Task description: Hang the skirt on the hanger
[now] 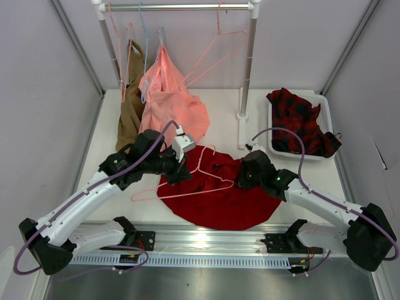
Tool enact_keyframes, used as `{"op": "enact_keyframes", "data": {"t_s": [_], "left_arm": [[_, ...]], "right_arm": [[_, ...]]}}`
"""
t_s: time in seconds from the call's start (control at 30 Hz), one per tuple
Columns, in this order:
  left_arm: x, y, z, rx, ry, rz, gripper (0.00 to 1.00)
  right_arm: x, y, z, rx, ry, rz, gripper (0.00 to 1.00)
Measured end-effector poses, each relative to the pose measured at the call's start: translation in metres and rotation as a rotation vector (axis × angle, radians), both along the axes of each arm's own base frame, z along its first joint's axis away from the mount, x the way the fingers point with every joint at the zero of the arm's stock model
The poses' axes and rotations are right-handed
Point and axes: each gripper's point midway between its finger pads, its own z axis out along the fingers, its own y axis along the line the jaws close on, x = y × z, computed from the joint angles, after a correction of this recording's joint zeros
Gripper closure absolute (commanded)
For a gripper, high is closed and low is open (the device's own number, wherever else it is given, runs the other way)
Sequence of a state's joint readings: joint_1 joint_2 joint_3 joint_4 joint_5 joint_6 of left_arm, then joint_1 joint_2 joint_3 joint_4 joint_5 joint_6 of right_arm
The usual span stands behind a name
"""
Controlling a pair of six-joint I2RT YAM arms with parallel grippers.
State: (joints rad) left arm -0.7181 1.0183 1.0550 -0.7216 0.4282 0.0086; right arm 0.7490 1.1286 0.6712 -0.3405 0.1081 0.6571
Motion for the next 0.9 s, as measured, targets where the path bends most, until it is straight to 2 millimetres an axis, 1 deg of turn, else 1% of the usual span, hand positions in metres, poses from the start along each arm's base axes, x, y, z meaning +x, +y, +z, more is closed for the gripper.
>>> {"op": "enact_keyframes", "data": {"t_s": [0.43,0.63,0.9], "left_arm": [[-0.004,-0.009,0.005,-0.024,0.012,-0.042,1.0],[0.0,-0.014,-0.001,-0.011,0.019,-0.044,1.0],[0.006,-0.013,-0.002,0.003,-0.002,-0.017,1.0]], "right_arm": [[0.01,-0.01,0.016,0.046,-0.024,-0.037,0.99],[0.01,-0.015,0.019,0.055,-0.021,-0.043,0.99],[0.01,-0.019,0.025,0.07,-0.027,-0.041,1.0]]}}
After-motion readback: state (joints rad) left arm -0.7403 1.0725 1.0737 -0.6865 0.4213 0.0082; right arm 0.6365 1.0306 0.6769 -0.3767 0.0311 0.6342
